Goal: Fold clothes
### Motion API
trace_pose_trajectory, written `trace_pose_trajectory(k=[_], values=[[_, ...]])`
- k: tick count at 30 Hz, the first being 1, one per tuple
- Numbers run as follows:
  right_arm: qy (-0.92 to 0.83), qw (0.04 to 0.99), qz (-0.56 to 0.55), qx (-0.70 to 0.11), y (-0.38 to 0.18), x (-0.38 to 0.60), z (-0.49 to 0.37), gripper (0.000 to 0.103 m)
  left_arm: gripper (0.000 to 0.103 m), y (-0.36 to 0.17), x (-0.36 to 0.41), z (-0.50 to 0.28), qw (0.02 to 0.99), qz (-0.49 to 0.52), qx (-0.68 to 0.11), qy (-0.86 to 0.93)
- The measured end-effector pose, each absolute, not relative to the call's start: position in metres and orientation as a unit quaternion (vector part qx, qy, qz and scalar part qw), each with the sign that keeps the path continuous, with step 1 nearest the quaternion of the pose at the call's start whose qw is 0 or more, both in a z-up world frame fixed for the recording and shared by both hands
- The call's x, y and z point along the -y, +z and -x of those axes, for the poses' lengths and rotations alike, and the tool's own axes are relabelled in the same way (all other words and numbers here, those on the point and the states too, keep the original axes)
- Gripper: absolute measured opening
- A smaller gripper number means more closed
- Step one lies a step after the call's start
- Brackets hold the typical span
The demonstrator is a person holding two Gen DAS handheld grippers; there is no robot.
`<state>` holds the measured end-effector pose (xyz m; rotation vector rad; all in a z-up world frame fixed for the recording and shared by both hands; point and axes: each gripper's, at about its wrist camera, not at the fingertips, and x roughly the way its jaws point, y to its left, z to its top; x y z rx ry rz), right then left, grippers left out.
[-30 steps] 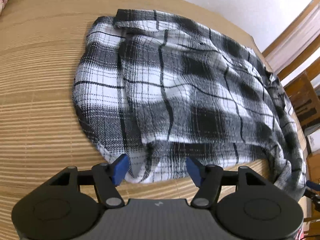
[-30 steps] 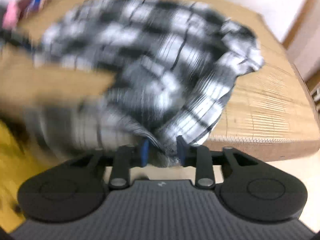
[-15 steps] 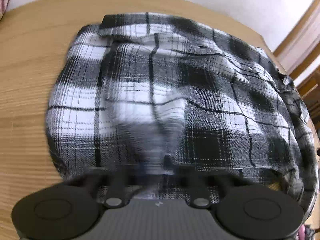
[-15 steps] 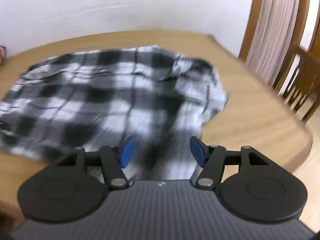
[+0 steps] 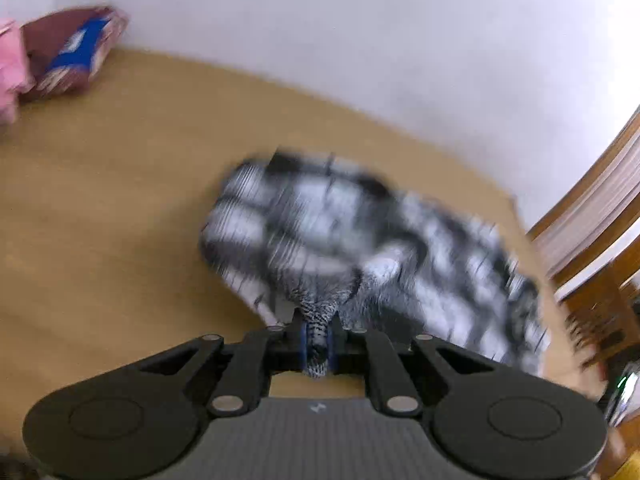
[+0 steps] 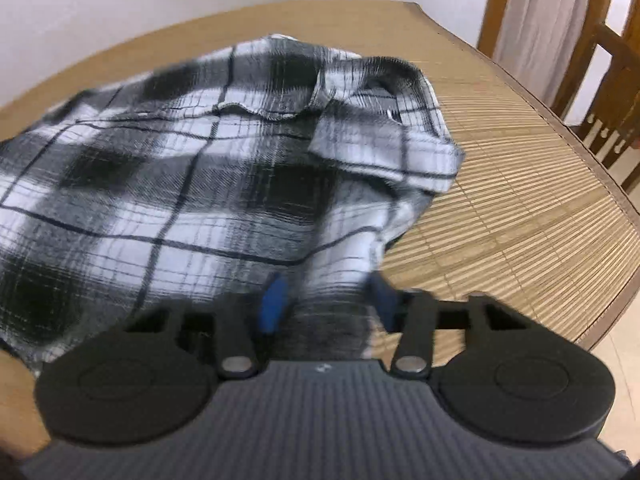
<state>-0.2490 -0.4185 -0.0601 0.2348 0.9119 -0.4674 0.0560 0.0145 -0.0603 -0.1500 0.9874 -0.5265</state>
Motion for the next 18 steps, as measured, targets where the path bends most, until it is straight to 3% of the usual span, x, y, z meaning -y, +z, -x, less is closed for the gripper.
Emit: trace_pose_trajectory(k=[5, 8, 9, 13, 16, 18], values=[[-0.202, 0.845, -0.06, -0.491, -0.073, 0.407, 0.269, 0.026, 0.011, -0.134, -0.034, -0.039, 0.805, -0.004, -0.563, -0.188], [-0.21, 0.829, -0.061, -0.515, -0.079, 0.4, 0.273, 0.027, 0.017, -0.154, -0.052, -0.047, 0.779, 0.036, -0.599, -0.181], [-0.221, 0.827, -0.06, -0.513, -0.077, 0.397, 0.273, 0.028, 0.019, -0.149, -0.056, -0.051, 0.783, 0.044, -0.593, -0.183], [-0.254, 0.854, -0.014, -0.454, -0.047, 0.373, 0.264, 0.032, 0.043, -0.123, -0.062, -0.069, 0.813, 0.031, -0.55, -0.189], [-0.201, 0.889, 0.059, -0.407, -0.031, 0.34, 0.236, 0.046, 0.052, -0.107, -0.055, -0.092, 0.833, 0.023, -0.517, -0.196], [-0.138, 0.905, 0.109, -0.386, -0.029, 0.309, 0.212, 0.049, 0.055, -0.103, -0.037, -0.112, 0.837, 0.025, -0.505, -0.211]])
